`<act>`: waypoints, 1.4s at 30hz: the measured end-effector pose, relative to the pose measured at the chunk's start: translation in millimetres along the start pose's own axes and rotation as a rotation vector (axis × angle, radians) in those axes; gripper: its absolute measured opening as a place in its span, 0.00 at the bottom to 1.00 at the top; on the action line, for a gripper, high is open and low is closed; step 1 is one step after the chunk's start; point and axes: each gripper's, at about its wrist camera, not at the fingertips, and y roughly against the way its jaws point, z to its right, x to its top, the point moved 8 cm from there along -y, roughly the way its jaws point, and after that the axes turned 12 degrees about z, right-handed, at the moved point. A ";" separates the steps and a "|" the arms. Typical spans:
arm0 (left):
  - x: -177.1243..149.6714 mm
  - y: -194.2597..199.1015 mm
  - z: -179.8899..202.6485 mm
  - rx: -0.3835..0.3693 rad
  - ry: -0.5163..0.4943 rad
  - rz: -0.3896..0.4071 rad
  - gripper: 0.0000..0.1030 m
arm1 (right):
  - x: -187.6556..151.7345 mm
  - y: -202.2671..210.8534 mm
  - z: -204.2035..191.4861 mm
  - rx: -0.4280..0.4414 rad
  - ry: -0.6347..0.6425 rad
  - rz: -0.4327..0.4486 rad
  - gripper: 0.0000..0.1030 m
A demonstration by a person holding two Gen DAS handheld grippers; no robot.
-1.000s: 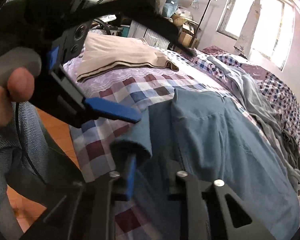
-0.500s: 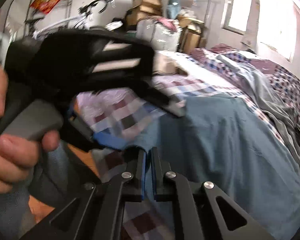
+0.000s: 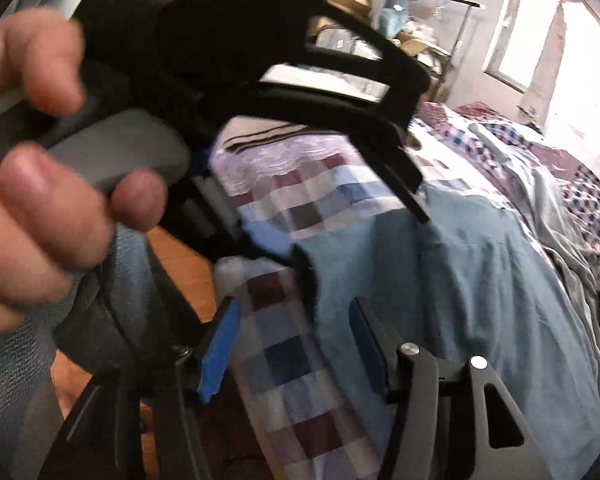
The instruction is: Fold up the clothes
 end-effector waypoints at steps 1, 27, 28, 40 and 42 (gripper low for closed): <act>-0.7 -1.3 -0.5 0.009 -0.003 -0.004 0.55 | -2.1 -1.2 -3.7 0.010 0.017 -0.009 0.58; 10.5 11.0 45.8 -0.169 -0.023 -0.016 0.03 | 8.7 9.2 64.4 -0.489 0.130 -0.006 0.75; 11.2 10.7 46.9 -0.177 -0.020 -0.017 0.03 | 9.9 7.2 69.3 -0.503 0.127 -0.011 0.75; 19.3 10.5 54.6 -0.261 0.029 -0.023 0.03 | 24.1 -12.0 74.5 -0.530 0.155 -0.018 0.73; 19.1 9.1 55.0 -0.268 0.032 -0.025 0.03 | 22.2 -13.6 81.7 -0.546 0.144 -0.028 0.61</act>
